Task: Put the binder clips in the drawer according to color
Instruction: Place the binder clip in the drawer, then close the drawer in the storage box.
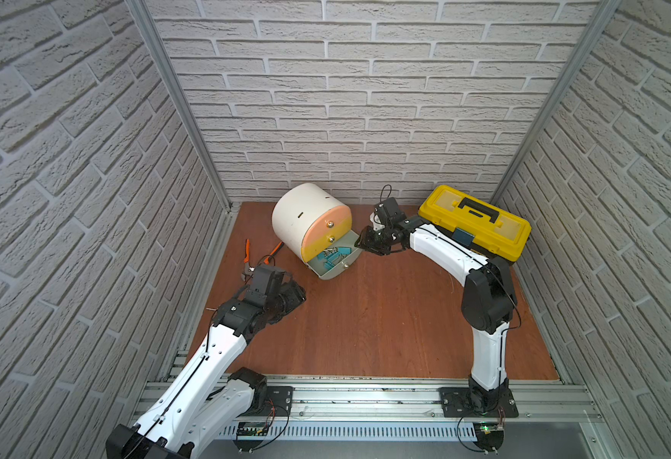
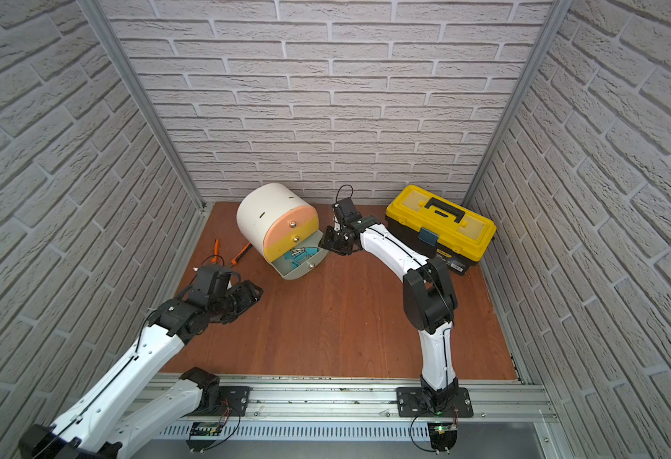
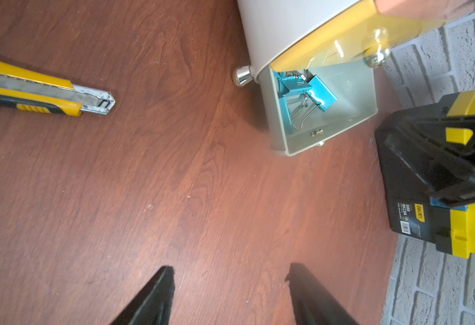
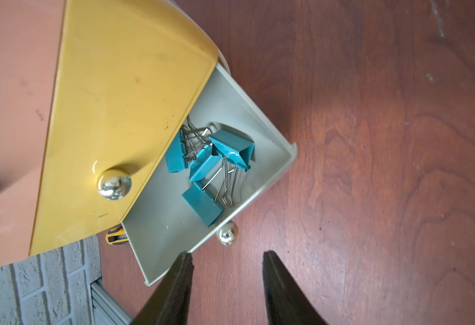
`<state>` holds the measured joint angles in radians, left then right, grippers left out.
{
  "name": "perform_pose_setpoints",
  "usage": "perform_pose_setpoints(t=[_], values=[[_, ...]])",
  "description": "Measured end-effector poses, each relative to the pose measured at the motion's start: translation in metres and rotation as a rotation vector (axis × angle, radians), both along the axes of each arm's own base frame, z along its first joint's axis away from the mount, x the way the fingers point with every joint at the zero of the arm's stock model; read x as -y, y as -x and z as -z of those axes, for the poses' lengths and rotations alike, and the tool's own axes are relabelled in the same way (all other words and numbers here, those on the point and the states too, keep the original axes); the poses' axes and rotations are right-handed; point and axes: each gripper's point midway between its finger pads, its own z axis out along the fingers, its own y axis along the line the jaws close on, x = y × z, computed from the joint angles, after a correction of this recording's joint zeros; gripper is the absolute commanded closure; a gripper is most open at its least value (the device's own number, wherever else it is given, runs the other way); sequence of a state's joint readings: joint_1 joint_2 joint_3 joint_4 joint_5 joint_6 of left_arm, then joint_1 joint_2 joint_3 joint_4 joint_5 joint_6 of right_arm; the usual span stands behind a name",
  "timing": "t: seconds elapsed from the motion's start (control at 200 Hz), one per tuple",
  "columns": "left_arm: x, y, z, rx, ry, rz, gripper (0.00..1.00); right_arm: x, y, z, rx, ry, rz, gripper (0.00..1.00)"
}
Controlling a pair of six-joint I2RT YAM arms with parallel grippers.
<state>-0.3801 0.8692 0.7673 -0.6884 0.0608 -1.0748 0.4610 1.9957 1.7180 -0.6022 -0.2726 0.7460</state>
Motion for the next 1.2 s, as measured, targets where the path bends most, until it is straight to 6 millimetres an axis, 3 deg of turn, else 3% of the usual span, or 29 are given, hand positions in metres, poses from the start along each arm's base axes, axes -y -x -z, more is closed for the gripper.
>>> perform_pose_setpoints(t=[0.165, 0.255, 0.4, 0.625, 0.905, 1.2], values=[[-0.001, -0.003, 0.001, -0.003, 0.003, -0.008, 0.31, 0.002, 0.013, 0.01, -0.007, -0.025, -0.008, 0.79], [-0.002, -0.004, 0.002, -0.008, 0.002, -0.011, 0.31, 0.0, 0.02, 0.027, -0.037, -0.05, -0.004, 0.97], [-0.003, -0.004, 0.003, -0.015, 0.001, -0.013, 0.31, -0.005, 0.027, 0.048, -0.086, -0.108, 0.014, 0.98], [-0.003, -0.007, -0.002, -0.006, 0.005, -0.015, 0.31, -0.02, 0.014, 0.055, -0.082, -0.197, 0.035, 0.98], [-0.005, -0.009, 0.002, -0.022, 0.001, -0.025, 0.31, -0.027, 0.01, 0.081, -0.14, -0.221, 0.055, 0.98], [-0.006, -0.013, 0.003, -0.031, -0.002, -0.034, 0.31, -0.036, 0.001, 0.063, -0.116, -0.269, 0.048, 0.98]])
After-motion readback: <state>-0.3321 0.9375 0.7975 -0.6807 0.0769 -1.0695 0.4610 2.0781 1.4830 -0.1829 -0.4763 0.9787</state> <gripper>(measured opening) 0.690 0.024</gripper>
